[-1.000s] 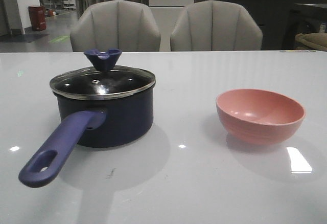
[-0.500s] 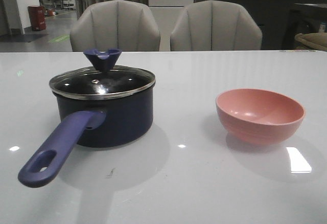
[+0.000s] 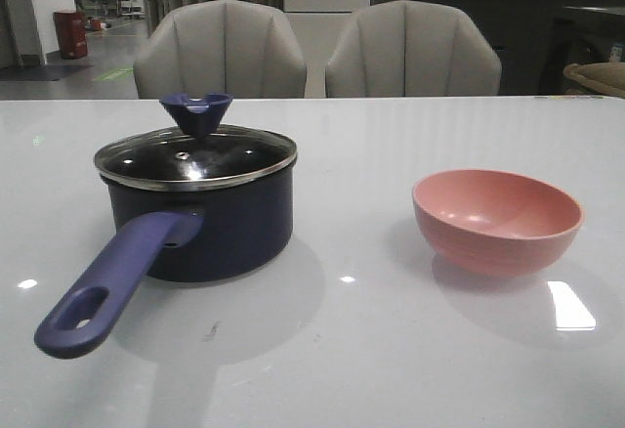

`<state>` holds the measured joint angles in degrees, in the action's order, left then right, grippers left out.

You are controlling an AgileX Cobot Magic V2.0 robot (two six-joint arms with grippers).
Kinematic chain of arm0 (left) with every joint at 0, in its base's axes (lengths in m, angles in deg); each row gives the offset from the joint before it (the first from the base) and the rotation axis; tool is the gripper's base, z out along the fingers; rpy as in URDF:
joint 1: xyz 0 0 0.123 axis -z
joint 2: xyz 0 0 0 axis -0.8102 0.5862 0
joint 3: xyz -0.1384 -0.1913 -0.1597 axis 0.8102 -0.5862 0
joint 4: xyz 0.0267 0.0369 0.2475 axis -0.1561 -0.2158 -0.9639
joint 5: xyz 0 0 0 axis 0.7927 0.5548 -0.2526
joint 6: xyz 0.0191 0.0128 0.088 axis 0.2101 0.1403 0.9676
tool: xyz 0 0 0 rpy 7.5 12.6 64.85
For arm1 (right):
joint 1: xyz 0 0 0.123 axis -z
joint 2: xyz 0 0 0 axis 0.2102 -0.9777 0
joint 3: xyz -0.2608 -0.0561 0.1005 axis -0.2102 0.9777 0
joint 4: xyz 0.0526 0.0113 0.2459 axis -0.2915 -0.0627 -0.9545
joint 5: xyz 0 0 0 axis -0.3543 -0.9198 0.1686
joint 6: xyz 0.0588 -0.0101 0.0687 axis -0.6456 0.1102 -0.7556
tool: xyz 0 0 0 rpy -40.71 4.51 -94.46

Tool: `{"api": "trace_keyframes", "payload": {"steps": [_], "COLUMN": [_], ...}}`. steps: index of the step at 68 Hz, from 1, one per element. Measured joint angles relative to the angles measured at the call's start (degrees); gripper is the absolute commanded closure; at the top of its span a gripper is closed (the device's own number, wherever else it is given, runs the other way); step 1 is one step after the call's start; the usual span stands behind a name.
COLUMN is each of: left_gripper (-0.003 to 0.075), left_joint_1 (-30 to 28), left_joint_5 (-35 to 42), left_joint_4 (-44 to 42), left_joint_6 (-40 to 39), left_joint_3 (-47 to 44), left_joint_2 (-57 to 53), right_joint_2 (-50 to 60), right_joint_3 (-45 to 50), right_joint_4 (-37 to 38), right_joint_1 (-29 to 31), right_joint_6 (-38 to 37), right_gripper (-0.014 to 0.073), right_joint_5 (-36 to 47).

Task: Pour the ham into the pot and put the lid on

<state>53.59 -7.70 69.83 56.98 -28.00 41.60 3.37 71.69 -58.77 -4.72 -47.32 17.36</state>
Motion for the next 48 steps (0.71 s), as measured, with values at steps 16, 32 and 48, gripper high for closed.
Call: {"api": "trace_keyframes", "payload": {"steps": [16,32,48], "left_gripper": [0.0607,0.0607,0.0607], "left_joint_1": [0.0,0.0,0.0], "left_joint_5": [0.0,0.0,0.0], "left_joint_4": [0.0,0.0,0.0], "left_joint_6": [0.0,0.0,0.0], "left_joint_3": [0.0,0.0,0.0], "left_joint_2": [0.0,0.0,0.0], "right_joint_2": [0.0,0.0,2.6], "right_joint_3": [0.0,0.7,3.5], "right_joint_4": [0.0,0.3,14.6], "right_joint_1": [0.0,0.0,4.1], "right_joint_6": [0.0,0.0,-12.8], "right_gripper": [0.0435,0.0435,0.0435], "right_joint_5": [0.0,0.0,-0.1]}}
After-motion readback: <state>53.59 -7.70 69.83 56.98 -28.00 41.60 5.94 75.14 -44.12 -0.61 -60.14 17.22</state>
